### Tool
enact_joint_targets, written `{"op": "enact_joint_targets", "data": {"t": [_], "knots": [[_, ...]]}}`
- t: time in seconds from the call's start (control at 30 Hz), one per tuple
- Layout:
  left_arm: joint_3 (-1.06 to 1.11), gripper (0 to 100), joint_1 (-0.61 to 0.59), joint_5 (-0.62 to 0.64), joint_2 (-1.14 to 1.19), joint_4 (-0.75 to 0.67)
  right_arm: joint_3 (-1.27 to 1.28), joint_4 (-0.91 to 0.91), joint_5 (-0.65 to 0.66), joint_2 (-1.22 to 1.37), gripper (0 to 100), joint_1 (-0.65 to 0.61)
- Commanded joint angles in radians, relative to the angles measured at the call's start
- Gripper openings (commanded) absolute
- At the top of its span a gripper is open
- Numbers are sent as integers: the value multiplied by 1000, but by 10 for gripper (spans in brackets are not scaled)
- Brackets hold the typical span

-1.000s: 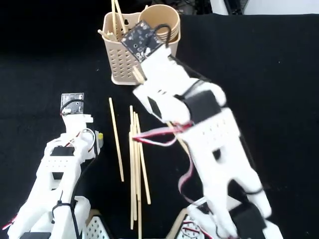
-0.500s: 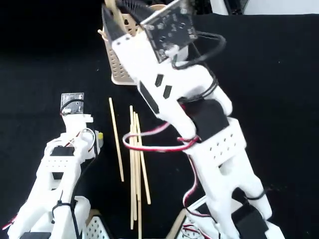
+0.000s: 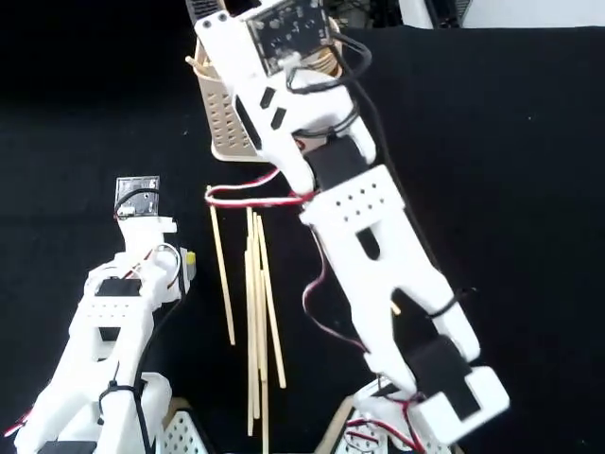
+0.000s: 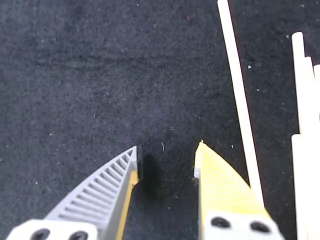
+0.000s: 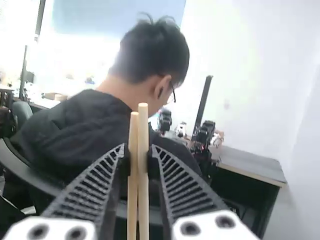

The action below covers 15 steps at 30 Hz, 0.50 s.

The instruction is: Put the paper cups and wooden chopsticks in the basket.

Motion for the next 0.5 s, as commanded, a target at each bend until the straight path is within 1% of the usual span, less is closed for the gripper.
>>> {"op": "enact_joint_targets", "data": {"t": [0.0, 0.17, 0.37, 0.43, 0.47], "knots": [[-8, 198, 4, 2, -2, -15, -2, -25, -2, 15, 11, 32], [-8, 198, 4, 2, -2, -15, 51, -25, -3, 73, 11, 61], [-8, 198, 4, 2, -2, -15, 117, -20, -9, 93, 13, 58], [-8, 198, 4, 2, -2, -14, 120, 26, -9, 87, 27, 58], [-8, 198, 4, 2, -2, -14, 113, 60, -9, 87, 53, 58]]}}
